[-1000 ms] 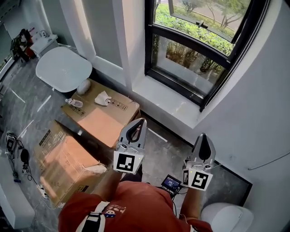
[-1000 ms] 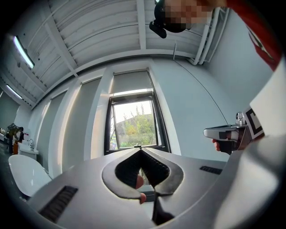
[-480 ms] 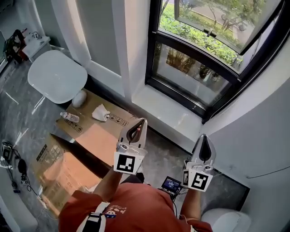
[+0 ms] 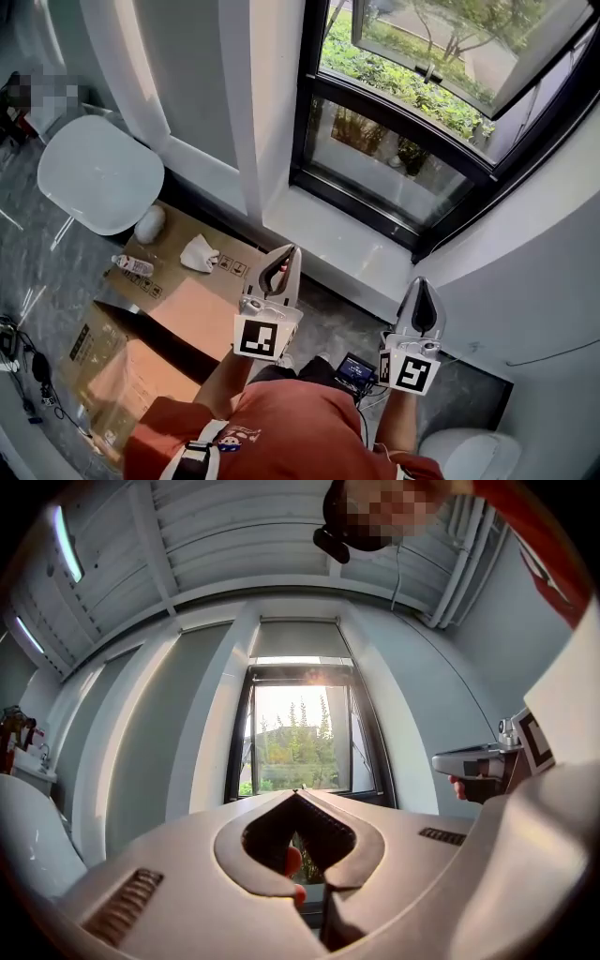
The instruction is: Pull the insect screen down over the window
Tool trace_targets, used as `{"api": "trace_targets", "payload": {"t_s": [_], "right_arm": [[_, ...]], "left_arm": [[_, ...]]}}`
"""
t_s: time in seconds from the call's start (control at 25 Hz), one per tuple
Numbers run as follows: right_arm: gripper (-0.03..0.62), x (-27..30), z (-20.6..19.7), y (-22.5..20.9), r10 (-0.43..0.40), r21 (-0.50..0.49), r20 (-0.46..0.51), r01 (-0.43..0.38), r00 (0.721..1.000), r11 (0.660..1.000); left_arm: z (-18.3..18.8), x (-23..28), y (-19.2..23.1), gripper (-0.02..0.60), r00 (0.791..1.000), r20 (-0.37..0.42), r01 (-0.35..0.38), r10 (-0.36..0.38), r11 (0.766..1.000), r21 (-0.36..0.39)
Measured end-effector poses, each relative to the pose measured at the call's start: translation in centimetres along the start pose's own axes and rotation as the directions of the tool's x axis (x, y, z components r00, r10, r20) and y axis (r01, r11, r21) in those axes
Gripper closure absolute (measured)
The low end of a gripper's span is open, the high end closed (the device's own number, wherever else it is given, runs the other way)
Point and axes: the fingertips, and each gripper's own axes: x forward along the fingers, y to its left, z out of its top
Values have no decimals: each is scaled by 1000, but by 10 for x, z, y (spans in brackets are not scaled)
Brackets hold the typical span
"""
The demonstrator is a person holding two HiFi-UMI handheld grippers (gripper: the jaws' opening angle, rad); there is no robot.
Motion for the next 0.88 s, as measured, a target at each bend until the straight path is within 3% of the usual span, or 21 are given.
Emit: {"api": "trace_targets", "payload": {"t_s": [0.48,0.88], "right_arm": [[585,48,-21,-20,-31,-12,20,32,999,999],[585,127,-50,-84,-95,11,56,95,994,995]], "left_arm": [[-13,56,12,575,1000,19,23,-23,1000,20],[-23,167,5,575,997,25,68,-70,995,77]]}}
